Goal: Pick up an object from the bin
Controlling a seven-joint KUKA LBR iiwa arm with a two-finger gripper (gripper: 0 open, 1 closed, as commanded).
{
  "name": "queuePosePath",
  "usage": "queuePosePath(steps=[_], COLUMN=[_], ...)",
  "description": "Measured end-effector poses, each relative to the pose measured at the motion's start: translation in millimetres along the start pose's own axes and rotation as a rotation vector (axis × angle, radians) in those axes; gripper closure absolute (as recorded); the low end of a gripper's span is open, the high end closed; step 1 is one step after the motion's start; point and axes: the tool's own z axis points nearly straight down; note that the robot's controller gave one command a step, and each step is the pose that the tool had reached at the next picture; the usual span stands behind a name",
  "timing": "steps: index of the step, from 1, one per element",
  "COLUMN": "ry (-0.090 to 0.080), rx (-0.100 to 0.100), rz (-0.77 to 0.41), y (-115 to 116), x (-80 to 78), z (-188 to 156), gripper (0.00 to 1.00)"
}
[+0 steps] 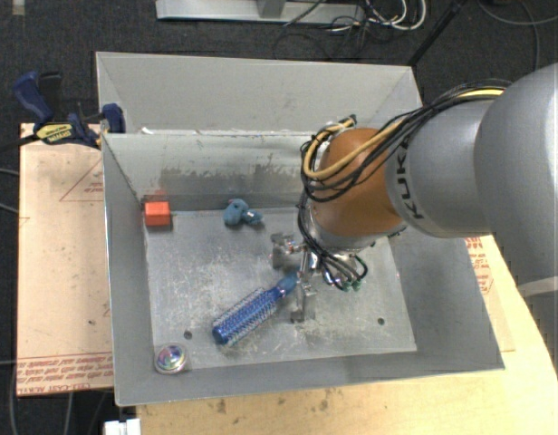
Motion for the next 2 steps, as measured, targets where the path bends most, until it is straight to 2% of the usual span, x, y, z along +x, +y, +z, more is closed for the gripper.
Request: queuePosePath(steps=[1, 2], ry=[-0.001, -0.009], rx=[0.000, 0.002], rz=[0.000, -0.001], y=[-0.1, 0.4], x=[-0.4, -2.7], z=[-0.7, -102.2], gripper=[1.00, 1.00])
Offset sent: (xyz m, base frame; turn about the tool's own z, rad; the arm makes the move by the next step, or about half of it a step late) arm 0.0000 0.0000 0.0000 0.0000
